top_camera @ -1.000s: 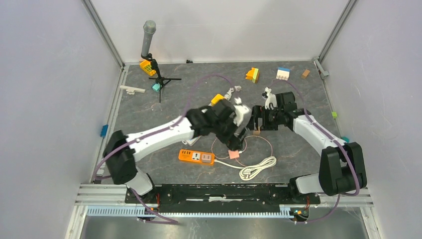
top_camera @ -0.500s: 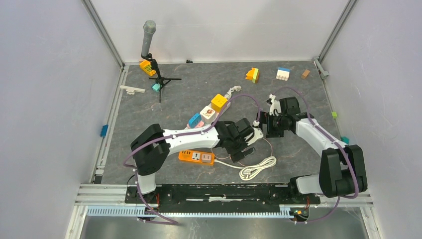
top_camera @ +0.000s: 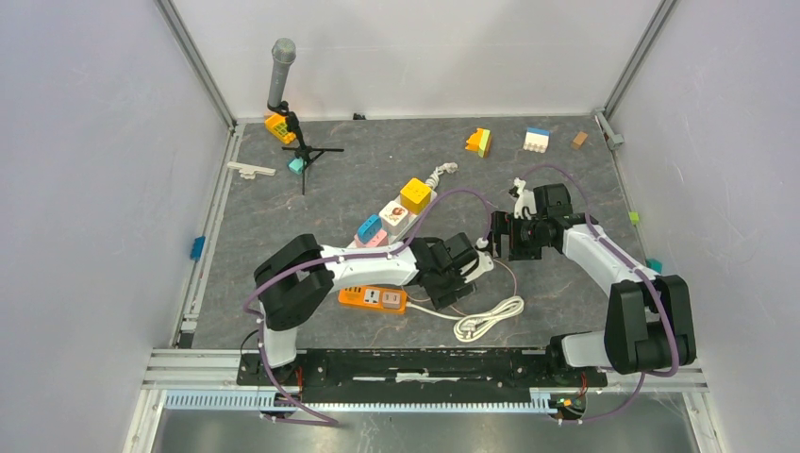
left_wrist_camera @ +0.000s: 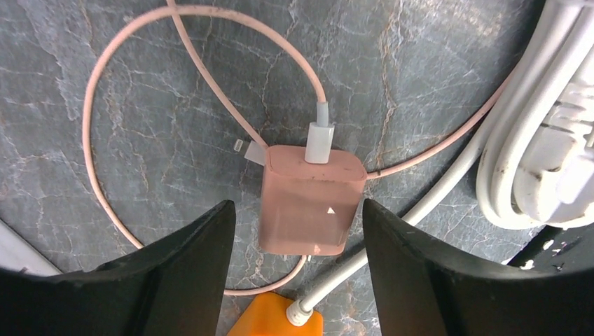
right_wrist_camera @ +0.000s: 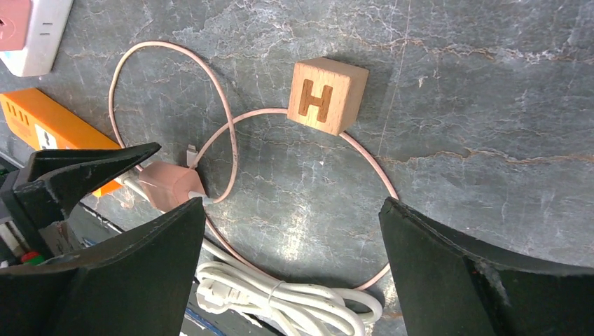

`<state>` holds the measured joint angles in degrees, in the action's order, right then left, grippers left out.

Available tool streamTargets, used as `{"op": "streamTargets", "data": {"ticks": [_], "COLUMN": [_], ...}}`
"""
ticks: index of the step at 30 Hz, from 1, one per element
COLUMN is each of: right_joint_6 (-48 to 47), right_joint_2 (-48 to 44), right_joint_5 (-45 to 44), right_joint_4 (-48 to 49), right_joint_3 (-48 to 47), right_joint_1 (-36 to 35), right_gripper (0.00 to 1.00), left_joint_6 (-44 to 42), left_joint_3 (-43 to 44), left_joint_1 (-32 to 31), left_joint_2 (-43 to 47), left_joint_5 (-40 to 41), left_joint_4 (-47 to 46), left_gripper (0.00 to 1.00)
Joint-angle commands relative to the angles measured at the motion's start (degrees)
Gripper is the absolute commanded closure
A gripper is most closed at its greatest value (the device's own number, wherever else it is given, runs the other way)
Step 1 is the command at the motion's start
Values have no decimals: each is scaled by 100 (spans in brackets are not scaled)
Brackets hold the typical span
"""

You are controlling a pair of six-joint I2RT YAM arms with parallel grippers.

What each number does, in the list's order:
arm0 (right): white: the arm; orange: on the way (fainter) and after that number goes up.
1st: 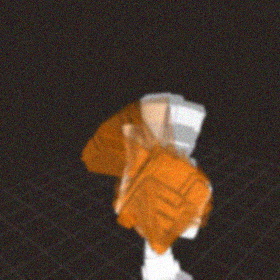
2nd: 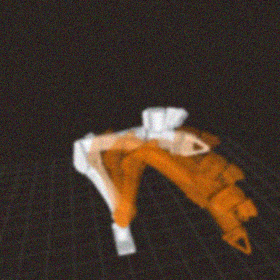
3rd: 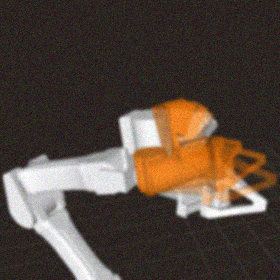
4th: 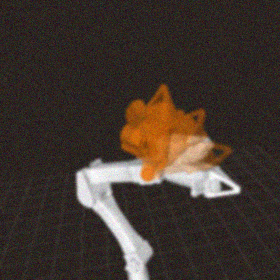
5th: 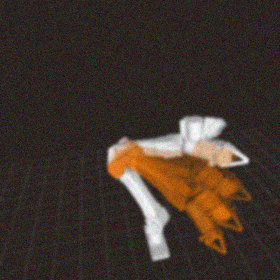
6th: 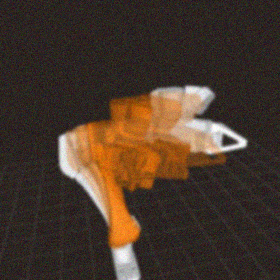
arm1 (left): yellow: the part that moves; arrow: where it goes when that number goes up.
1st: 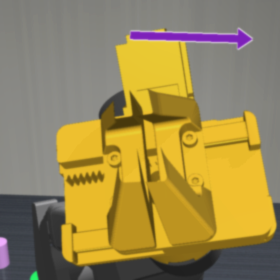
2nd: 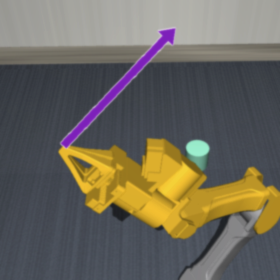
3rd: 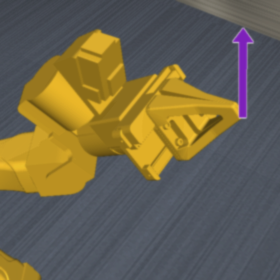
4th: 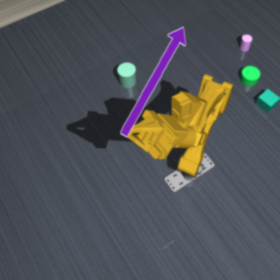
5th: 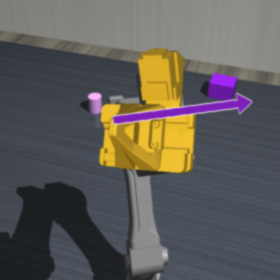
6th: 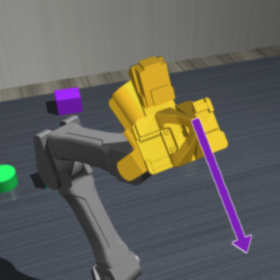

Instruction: Insert the plug

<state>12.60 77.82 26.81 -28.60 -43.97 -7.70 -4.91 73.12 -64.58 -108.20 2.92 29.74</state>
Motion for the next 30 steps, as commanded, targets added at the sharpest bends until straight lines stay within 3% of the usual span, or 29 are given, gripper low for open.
{"op": "streamTargets", "data": {"ticks": [1,10,19,25,30], "right_joint_6": [-13,-55,250,1542,1984], "right_joint_2": [-47,-78,93,88,273], "right_joint_5": [219,572,1566,2144,2057], "right_joint_4": [-7,-93,-326,865,1224], "right_joint_3": [-198,-463,-1893,-1978,-1908], "right_joint_1": [6,4,-235,-893,-1440], "right_gripper": [2,2,2,1,14], "left_joint_6": [-44,433,670,517,499], "left_joint_3": [-114,-560,-1101,-1064,-1024], "left_joint_1": [3,257,776,856,857], "left_joint_2": [-87,997,2483,2838,2980], "left_joint_5": [103,415,465,533,603], "left_joint_4": [-198,-785,-1680,-1741,-1778], "left_gripper": [26,46,48,48,47]}}
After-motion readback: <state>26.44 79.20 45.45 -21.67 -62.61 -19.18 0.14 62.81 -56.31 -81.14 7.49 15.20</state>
